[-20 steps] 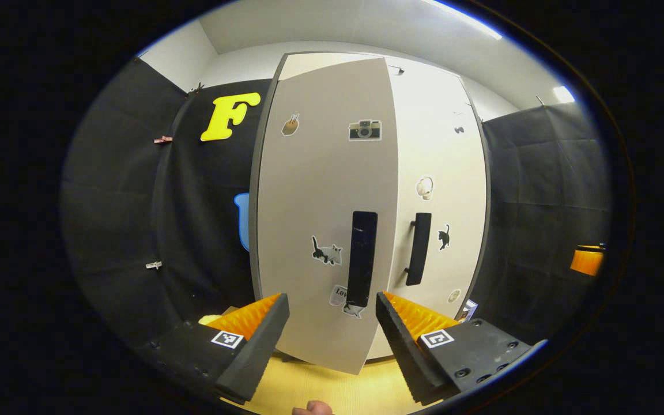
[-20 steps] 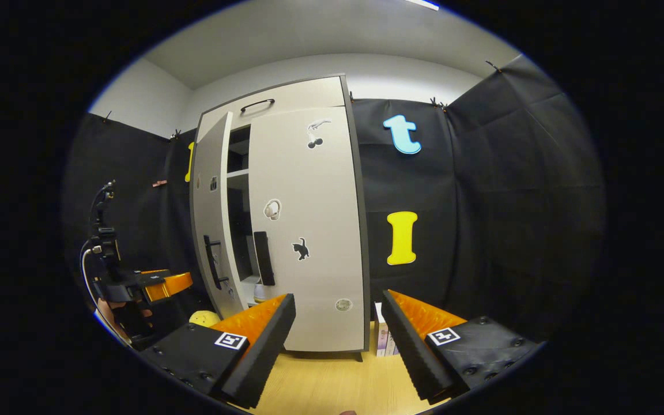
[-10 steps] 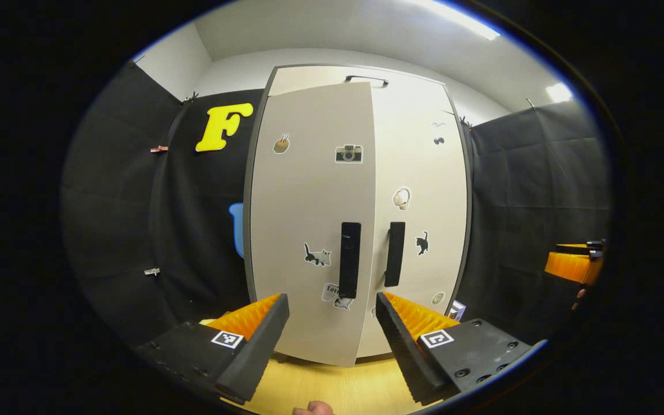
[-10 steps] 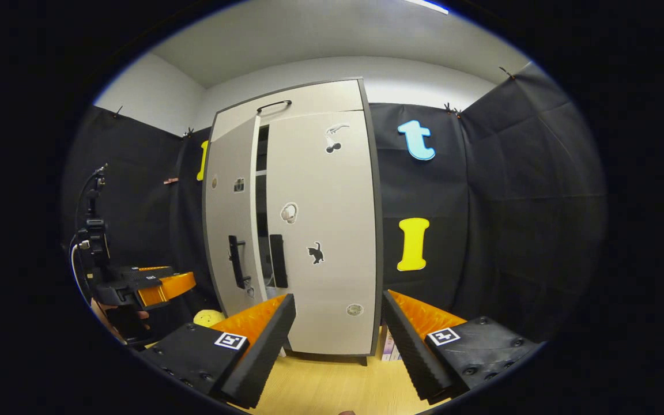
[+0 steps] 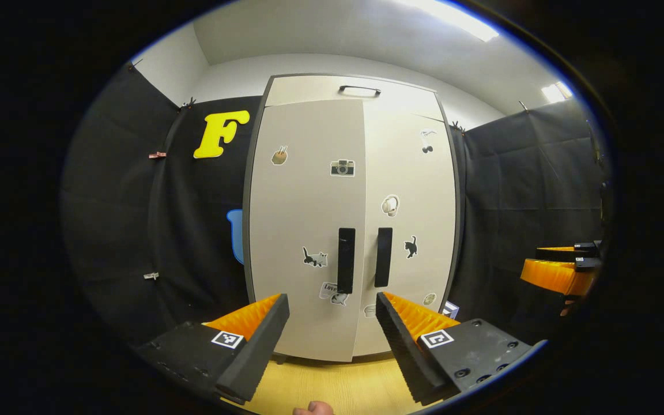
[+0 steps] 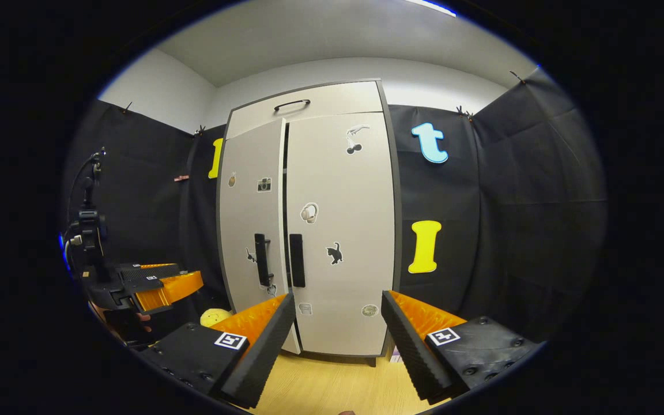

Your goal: Grab one shoe with the right hand and put it into the shoe cabinet, grab the other shoe with the left hand and put it into the shoe cabinet; then close the right door with the right hand and the left door with the left hand.

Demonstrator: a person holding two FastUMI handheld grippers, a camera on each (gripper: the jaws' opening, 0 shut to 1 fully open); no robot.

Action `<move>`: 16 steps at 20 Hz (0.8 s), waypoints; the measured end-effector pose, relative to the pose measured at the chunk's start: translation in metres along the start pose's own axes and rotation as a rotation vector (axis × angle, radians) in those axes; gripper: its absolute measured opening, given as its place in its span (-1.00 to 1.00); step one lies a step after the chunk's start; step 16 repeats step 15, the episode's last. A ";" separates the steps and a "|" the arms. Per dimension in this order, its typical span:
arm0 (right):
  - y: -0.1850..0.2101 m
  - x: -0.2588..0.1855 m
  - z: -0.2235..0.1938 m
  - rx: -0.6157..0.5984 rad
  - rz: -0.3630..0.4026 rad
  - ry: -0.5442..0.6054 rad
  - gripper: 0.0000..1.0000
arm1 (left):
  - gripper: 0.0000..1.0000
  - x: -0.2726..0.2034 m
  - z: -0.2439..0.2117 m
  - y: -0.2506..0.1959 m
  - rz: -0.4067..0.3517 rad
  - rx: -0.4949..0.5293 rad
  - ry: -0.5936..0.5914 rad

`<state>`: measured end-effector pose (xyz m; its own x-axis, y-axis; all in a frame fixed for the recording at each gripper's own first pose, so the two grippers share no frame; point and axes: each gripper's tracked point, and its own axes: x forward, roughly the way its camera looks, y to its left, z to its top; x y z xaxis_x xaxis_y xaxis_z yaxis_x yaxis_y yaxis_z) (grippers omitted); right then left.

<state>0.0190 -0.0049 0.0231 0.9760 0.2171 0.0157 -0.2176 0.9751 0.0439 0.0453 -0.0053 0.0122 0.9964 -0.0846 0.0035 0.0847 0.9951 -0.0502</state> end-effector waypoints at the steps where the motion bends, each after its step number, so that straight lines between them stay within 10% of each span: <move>1: 0.001 0.000 0.000 -0.004 -0.001 -0.001 0.95 | 0.90 -0.001 0.001 0.000 -0.001 0.002 -0.002; 16: -0.003 0.002 -0.002 0.001 -0.024 0.007 0.95 | 0.90 0.001 -0.004 -0.001 -0.004 0.006 0.013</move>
